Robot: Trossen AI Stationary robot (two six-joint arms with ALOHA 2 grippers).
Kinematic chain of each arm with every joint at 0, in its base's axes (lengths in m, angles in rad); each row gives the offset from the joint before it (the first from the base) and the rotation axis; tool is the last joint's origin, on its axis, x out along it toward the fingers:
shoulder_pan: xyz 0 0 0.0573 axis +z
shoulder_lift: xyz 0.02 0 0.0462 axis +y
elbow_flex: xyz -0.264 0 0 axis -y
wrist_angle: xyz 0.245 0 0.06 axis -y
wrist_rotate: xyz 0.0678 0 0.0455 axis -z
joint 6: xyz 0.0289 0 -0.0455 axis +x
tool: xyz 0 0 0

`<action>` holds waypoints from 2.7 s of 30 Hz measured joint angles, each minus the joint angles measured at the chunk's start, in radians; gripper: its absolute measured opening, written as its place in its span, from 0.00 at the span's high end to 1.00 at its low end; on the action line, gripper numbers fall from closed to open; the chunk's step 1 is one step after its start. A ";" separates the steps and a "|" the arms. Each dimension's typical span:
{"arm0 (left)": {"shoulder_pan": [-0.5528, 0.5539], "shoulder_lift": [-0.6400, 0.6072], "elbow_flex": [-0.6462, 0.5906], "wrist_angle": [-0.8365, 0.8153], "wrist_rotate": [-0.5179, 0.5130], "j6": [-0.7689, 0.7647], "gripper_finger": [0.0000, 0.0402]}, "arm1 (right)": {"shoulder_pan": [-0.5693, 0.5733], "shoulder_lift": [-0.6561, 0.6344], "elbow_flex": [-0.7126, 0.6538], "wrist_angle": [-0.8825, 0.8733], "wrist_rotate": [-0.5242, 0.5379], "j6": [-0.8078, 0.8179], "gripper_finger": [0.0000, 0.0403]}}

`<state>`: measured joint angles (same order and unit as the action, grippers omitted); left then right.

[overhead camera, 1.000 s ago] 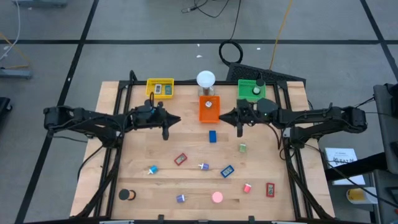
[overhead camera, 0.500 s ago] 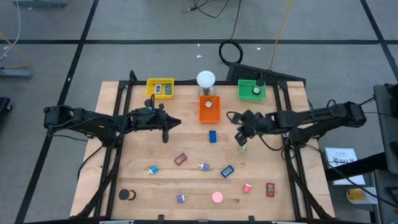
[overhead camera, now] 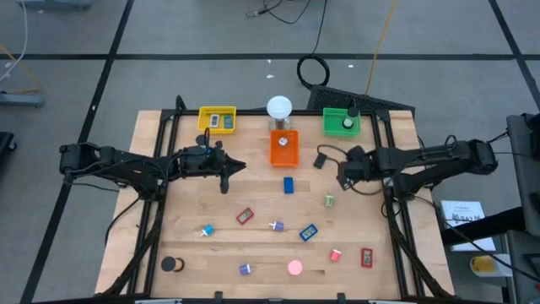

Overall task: Pick & Place Office items
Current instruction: Put the middle purple charger adapter into the orange bin

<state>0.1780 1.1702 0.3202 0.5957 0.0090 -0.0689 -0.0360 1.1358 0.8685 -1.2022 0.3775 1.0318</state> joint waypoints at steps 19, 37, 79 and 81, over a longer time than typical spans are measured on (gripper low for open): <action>0.000 0.000 0.000 0.005 0.000 0.001 0.90 | -0.149 0.008 -0.061 0.244 -0.147 -0.261 0.41; -0.005 0.000 0.001 0.059 0.145 -0.014 0.90 | -0.193 0.007 -0.072 0.270 -0.137 -0.251 0.27; -0.257 0.478 0.225 0.052 0.054 0.025 0.70 | -0.060 0.216 -0.072 0.795 -0.224 -0.496 0.32; -0.280 0.514 0.258 0.048 0.074 0.050 0.63 | -0.044 0.214 -0.072 0.816 -0.223 -0.496 0.33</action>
<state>-0.1020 1.6846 0.5783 0.6437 0.0826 -0.0189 -0.0803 1.3499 0.7963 -0.3862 0.1547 0.5362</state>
